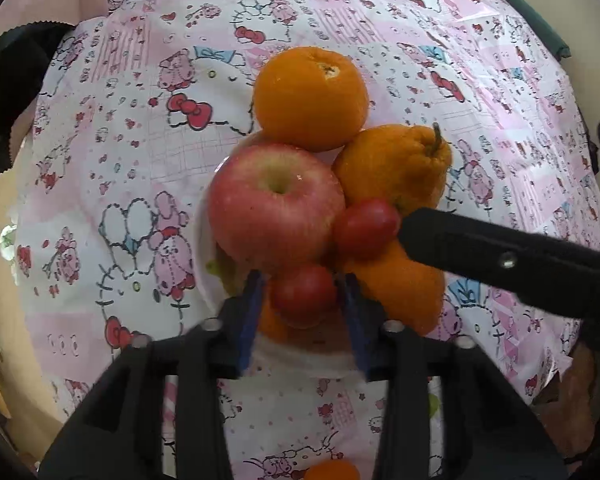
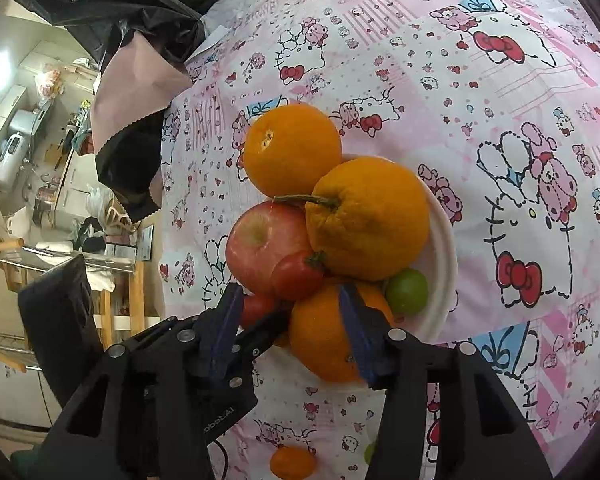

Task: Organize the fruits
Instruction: 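Lower the tomato onto the plate with the left gripper while the right places its tomato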

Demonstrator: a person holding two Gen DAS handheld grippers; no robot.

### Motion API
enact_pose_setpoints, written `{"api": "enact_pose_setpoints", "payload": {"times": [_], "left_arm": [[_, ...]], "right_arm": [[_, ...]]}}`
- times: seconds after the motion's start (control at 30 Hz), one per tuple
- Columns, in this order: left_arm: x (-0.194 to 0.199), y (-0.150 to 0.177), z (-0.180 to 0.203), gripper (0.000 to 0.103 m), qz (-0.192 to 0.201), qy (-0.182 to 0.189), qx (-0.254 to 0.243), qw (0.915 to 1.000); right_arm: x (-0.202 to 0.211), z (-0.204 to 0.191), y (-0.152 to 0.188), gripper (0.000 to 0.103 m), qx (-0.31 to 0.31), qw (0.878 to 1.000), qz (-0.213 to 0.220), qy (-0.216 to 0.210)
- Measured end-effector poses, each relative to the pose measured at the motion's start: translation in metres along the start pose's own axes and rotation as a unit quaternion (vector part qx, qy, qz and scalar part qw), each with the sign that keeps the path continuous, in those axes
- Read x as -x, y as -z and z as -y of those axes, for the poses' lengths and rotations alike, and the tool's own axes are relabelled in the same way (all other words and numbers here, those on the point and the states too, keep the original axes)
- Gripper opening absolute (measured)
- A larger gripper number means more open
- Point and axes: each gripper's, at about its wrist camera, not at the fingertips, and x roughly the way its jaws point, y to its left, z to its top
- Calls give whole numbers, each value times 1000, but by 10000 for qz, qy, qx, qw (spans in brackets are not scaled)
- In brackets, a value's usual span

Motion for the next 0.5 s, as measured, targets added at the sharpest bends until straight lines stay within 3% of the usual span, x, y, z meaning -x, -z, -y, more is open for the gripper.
{"api": "enact_pose_setpoints", "payload": {"times": [0.1,0.5], "left_arm": [[0,1,-2,60,-10,-91,-6,10000],[21,8,2,67,221,-29,-128,9997]], "right_arm": [[5,-1,-1,53,17,10000,57,-39],[27,-1,2,53,-20,9995,303,-61]]}}
